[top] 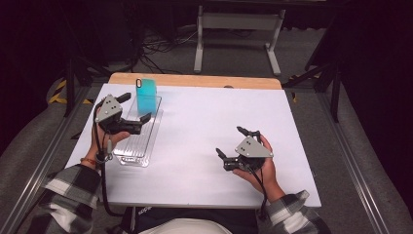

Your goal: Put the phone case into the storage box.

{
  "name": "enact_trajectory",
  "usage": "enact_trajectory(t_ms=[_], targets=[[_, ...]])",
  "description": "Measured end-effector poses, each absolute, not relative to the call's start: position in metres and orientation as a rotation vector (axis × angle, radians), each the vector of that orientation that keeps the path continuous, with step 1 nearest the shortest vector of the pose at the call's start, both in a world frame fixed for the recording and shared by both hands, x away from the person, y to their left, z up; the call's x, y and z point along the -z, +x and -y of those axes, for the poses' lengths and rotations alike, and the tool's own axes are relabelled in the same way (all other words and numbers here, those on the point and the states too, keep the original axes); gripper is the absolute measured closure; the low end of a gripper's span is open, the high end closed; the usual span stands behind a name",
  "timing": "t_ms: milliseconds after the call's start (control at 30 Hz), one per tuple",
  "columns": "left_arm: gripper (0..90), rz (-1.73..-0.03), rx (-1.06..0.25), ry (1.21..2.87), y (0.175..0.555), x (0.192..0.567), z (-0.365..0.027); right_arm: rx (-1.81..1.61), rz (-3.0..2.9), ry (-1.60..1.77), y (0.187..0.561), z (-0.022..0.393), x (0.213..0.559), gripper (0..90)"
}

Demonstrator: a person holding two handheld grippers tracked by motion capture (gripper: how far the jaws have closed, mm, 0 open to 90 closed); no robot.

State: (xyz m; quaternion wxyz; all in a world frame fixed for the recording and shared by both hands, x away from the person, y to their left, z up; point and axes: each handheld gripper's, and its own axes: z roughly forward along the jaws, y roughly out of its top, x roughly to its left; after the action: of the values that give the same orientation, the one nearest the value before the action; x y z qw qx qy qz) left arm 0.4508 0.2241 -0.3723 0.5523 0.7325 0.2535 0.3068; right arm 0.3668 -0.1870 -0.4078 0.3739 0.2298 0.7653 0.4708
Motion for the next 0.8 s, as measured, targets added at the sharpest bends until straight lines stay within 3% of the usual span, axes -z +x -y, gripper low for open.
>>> enact_trajectory(t_ms=[800], targets=[[2.4, -0.524, -0.737, 1.742, 0.424, 0.368, -0.216, -1.196, -1.955, 0.589, 0.367, 0.187, 0.408, 5.7]])
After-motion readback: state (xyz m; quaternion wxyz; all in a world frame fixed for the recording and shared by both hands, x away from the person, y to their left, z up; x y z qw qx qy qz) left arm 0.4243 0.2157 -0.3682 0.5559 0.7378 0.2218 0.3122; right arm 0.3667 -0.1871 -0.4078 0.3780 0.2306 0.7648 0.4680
